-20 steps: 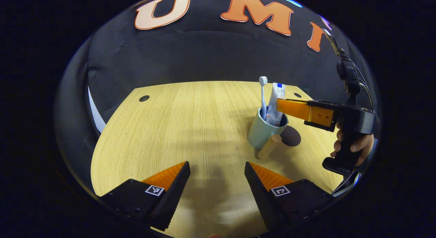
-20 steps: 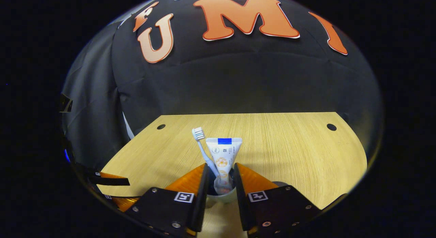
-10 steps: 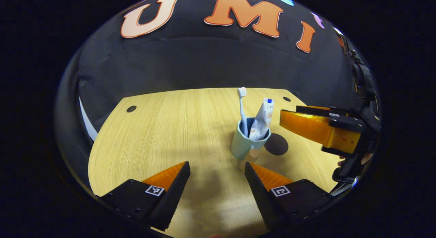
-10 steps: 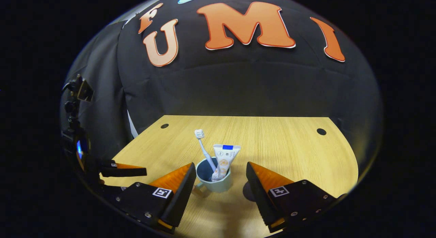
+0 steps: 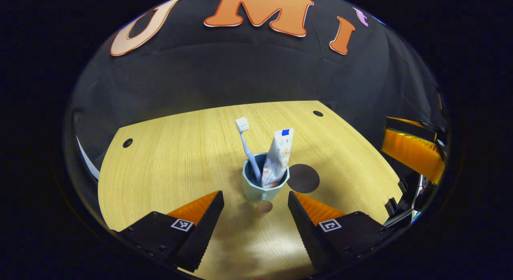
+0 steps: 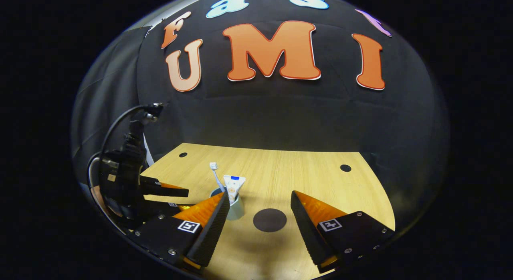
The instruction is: Put the toothbrush and toothpaste on the desktop into the cup, then pick up the cup and place it on the coaster on the desktop.
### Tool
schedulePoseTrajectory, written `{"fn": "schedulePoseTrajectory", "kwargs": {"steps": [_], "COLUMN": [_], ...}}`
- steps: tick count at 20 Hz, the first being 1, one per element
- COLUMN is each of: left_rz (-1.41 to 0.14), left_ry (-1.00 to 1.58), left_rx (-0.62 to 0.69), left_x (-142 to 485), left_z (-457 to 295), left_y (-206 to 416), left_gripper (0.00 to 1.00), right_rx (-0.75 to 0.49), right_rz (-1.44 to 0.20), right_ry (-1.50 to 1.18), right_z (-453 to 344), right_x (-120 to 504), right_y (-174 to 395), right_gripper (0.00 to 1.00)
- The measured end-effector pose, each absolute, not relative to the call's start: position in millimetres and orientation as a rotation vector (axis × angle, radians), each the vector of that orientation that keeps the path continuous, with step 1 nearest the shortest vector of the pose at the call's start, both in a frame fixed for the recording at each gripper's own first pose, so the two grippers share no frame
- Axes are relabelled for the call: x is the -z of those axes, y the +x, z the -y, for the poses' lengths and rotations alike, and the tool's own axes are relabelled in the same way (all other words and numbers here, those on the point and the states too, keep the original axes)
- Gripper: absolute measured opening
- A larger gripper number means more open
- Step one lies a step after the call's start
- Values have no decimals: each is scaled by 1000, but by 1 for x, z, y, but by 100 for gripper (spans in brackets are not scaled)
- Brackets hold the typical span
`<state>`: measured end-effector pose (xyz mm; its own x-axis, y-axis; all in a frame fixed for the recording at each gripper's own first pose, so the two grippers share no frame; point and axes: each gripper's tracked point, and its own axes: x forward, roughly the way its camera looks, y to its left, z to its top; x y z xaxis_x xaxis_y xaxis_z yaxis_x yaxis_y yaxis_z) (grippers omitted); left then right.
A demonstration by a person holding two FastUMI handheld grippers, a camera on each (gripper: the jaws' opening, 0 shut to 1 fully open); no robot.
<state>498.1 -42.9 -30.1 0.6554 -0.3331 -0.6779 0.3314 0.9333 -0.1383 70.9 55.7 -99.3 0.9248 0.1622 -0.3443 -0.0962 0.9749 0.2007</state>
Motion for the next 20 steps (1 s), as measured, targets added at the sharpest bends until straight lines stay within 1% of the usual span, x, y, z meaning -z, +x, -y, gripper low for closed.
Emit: {"fn": "schedulePoseTrajectory", "kwargs": {"steps": [1,4,11,12,13,15,19,20], "left_rz": [-792,-842,-947,-966,-987,-1016,-1059,-1068], "left_ry": [-4,4,106,108,110,120,156,150], "left_rx": [379,364,391,397,406,410,430,423], "left_x": [36,47,74,78,81,85,93,95], "left_z": [47,48,59,62,64,64,59,56], "left_y": [499,506,522,522,519,518,513,512], "left_gripper": [97,97,96,90,88,78,65,53], "right_rx": [-126,-84,13,25,33,49,68,70], "right_rz": [-372,-372,-455,-463,-470,-485,-504,-508], "right_ry": [199,231,326,333,338,344,367,369], "right_z": [-50,-32,-1,2,2,6,5,4], "right_x": [97,93,117,121,123,128,133,134], "right_y": [65,48,20,17,14,9,0,-1], "right_gripper": [93,93,94,94,94,94,94,94]}}
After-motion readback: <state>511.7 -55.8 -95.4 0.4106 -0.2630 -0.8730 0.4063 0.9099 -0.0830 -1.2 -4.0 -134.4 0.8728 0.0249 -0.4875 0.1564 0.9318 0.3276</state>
